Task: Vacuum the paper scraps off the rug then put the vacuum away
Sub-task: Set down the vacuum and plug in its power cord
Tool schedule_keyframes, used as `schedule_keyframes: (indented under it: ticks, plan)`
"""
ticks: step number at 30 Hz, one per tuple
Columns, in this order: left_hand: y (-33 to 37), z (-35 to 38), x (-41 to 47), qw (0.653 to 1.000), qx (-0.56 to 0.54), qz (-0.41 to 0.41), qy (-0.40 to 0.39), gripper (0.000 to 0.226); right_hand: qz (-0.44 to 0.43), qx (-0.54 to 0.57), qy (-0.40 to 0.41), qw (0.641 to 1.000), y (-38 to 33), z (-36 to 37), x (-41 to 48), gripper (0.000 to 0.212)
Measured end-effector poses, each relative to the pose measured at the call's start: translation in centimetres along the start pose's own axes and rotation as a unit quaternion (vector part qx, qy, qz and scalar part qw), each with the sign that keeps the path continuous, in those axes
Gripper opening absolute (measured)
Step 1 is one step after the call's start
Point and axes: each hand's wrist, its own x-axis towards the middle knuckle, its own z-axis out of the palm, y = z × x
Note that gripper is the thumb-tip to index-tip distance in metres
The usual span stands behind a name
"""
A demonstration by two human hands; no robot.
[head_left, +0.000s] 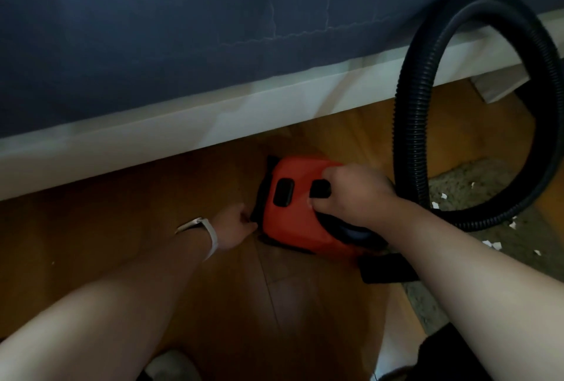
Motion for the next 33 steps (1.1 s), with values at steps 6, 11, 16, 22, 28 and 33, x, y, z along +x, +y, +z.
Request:
schedule_keyframes:
  ticks: [6, 11, 16, 22, 28, 33]
  plan:
    - [-0.8, -0.7, 0.3, 1.0, 0.031, -0.004, 0.001, 0.007, -0.001, -0.003, 0.01, 1.0, 0.2, 0.0, -0.1, 0.041]
    - [-0.8, 0.1, -0.1, 1.0, 0.002, -0.015, 0.011, 0.009, -0.001, 0.008, 0.007, 1.0, 0.3, 0.1, -0.2, 0.04]
    - [0.2, 1.0, -0.3, 0.99, -0.108, -0.079, 0.032, 0.029, 0.012, 0.011, 0.008, 1.0, 0.5, -0.2, 0.0, 0.04]
    - [1.5, -3.3, -1.5, 0.998, -0.053, 0.004, 0.031, 0.026, 0.006, 0.035, 0.011, 0.999, 1.2, -0.7, -0.6, 0.044]
    - [1.6, -4.1, -1.5, 0.996, -0.062, -0.004, 0.065, 0.035, -0.009, 0.134, 0.022, 0.991, 1.6, -1.3, -1.0, 0.048]
    - [0.5, -3.7, -0.3, 0.988, -0.026, -0.063, 0.138, 0.025, -0.036, 0.133, 0.042, 0.99, 1.5, -1.5, -1.7, 0.046]
